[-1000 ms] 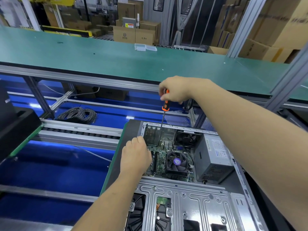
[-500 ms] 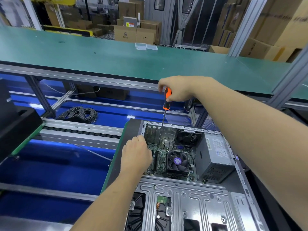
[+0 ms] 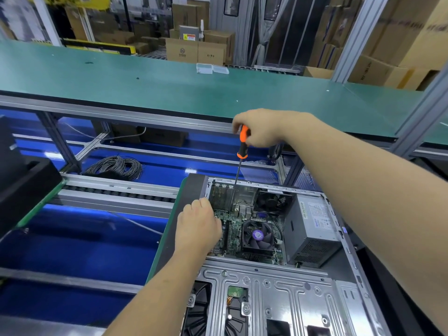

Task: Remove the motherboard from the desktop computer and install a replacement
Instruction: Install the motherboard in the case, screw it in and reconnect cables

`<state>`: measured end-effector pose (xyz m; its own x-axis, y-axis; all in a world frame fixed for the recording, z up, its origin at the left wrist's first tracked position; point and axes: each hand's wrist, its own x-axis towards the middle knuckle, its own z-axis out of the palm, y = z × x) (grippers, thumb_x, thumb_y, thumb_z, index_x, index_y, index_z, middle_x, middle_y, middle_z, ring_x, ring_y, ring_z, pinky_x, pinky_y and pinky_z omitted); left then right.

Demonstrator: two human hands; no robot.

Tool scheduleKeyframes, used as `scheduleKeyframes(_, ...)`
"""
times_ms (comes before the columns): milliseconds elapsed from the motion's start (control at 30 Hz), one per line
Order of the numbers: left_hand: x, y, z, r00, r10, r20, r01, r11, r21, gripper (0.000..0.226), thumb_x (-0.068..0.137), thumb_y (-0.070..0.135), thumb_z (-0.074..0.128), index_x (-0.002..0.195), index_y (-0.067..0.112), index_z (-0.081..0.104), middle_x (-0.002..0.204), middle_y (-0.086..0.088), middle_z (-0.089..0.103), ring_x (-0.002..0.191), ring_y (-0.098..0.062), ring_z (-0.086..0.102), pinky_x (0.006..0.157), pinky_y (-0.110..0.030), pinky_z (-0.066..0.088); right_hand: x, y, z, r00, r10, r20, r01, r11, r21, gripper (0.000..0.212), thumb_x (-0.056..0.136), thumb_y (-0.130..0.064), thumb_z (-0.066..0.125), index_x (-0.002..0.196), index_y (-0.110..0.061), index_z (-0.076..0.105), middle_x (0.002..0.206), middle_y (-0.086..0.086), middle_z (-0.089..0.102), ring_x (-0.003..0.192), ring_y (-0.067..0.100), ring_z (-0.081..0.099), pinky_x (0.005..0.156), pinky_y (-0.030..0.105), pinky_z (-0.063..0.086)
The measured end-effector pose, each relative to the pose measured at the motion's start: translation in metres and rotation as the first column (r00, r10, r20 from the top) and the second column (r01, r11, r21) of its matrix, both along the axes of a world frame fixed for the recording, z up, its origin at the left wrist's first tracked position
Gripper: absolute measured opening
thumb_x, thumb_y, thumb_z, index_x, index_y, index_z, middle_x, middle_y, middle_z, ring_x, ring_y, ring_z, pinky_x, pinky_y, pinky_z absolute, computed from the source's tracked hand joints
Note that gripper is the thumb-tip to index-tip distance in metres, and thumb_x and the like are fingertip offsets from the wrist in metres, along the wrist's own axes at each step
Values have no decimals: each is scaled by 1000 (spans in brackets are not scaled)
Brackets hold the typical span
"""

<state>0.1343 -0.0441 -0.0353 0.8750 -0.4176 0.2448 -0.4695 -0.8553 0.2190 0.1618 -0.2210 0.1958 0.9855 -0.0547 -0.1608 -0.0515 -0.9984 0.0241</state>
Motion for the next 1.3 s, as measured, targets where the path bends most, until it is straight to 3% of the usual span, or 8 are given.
scheduleKeyframes(333, -14, -6, 20, 950, -304, 73, 305, 952, -4, 28, 86, 16, 59, 71, 16, 35, 67, 4, 35, 63, -20, 39, 56, -31, 30, -4, 2, -7, 999, -44, 19, 44, 999, 31, 19, 100, -32, 51, 102, -14, 47, 88, 5, 53, 62, 26, 64, 58, 35, 50)
scheduleKeyframes(400, -22, -29, 25, 963, -234, -133, 196, 948, -250, 25, 87, 16, 57, 69, 13, 40, 64, 4, 41, 60, -19, 41, 53, -31, 31, -4, -1, -10, 995, -56, 80, 61, 997, -55, 31, 104, -37, 46, 88, -10, 47, 82, 6, 54, 64, 24, 55, 56, 33, 41)
scheduleKeyframes(467, -23, -53, 27, 786, -122, -606, -341, 731, -591, 18, 90, 16, 50, 73, 9, 50, 62, -1, 46, 54, -20, 40, 52, -30, 33, -5, -4, -14, 992, 3, 126, -5, 1000, 15, 17, 99, -26, 56, 102, -10, 53, 94, 6, 56, 83, 26, 52, 70, 34, 42)
scheduleKeyframes(533, -23, -66, 20, 381, -356, -853, -814, 309, -492, 17, 91, 10, 43, 76, 7, 52, 56, -3, 36, 45, -18, 28, 48, -27, 26, -7, -8, -15, 990, 52, 131, -69, 990, 124, 26, 91, -19, 65, 114, -15, 53, 100, 1, 54, 92, 23, 51, 77, 32, 42)
scheduleKeyframes(700, -8, -52, 0, 136, -573, -808, -990, -45, -134, 23, 99, 4, 33, 92, 2, 56, 69, -4, 39, 58, -13, 32, 56, -24, 32, -11, -13, -30, 971, 9, 239, -74, 961, 265, 22, 94, -28, 66, 105, -17, 51, 95, 1, 56, 68, 10, 52, 63, 28, 39)
scheduleKeyframes(1133, 5, -57, -21, 115, -404, -908, -973, 137, -184, 36, 108, 24, 34, 104, -6, 54, 80, -14, 52, 69, -22, 50, 74, -33, 46, -48, -55, 16, 886, -182, 427, -47, 879, 474, 25, 93, -29, 68, 102, -15, 50, 83, 8, 65, 54, 17, 69, 48, 28, 58)
scheduleKeyframes(1200, 0, -62, -15, 198, -279, -940, -918, 283, -278, 30, 104, 14, 37, 101, -5, 60, 70, -10, 52, 58, -19, 45, 57, -33, 41, -53, -55, 11, 881, -194, 431, -52, 866, 497, 25, 91, -28, 70, 101, -14, 51, 85, 8, 64, 56, 18, 70, 51, 31, 59)
scheduleKeyframes(1300, -3, -65, 2, 612, -75, -788, -478, 758, -443, 31, 97, 18, 46, 77, 5, 66, 55, 0, 48, 49, -18, 39, 51, -26, 32, -51, -43, -8, 889, -131, 439, -69, 908, 412, 25, 90, -29, 72, 99, -18, 52, 89, 6, 62, 69, 23, 67, 66, 39, 58)
